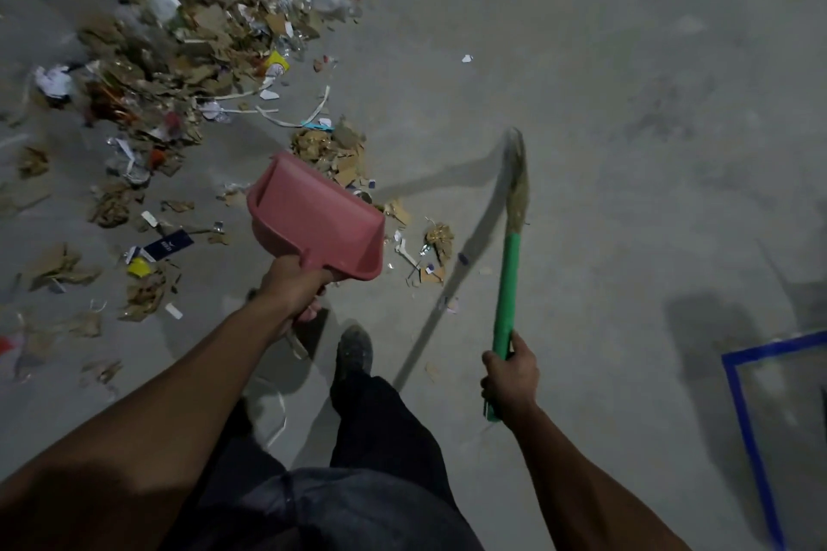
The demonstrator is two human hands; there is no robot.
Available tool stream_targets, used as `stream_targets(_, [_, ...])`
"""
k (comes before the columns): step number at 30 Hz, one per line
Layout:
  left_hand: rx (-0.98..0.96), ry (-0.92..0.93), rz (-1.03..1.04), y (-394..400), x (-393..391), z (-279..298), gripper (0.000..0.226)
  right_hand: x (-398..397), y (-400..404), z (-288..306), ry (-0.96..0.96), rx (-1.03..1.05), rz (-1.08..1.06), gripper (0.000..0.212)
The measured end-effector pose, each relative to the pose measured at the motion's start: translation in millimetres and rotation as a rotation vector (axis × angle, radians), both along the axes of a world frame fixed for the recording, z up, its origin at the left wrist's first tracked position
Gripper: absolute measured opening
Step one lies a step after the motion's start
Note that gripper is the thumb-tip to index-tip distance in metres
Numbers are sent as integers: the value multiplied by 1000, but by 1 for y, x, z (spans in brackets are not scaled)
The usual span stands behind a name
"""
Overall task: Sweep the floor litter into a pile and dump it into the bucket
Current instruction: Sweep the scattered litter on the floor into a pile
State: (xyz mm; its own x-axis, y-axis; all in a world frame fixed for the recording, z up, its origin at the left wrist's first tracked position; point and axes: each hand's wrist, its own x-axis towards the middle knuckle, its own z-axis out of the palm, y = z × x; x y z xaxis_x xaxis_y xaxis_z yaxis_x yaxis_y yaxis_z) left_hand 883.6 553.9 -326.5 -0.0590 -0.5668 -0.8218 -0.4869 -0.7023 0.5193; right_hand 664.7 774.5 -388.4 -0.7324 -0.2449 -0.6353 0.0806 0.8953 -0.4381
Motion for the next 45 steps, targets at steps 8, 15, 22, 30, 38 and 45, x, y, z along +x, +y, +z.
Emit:
stream_targets(8, [-4, -3, -34, 11, -17, -5, 13, -63, -21, -15, -71, 214, 16, 33])
stream_targets(15, [0, -19, -27, 14, -19, -18, 14, -35, -83, -30, -167, 257, 533, 32])
stream_targets(22, [-14, -46, -3, 7, -13, -16, 11, -13, -90, -12, -149, 39, 661, 47])
stream_targets(30, [7, 30, 93, -14, -38, -9, 12, -46, -117, -14, -27, -121, 221, 37])
stream_targets(38, [-11, 61, 160, -71, -69, -50, 16, -136, -223, -68, 29, -1, 13, 23])
stream_targets(45, [-53, 52, 187, -110, -81, -86, 15, -159, -330, -106, 76, 198, 508, 30])
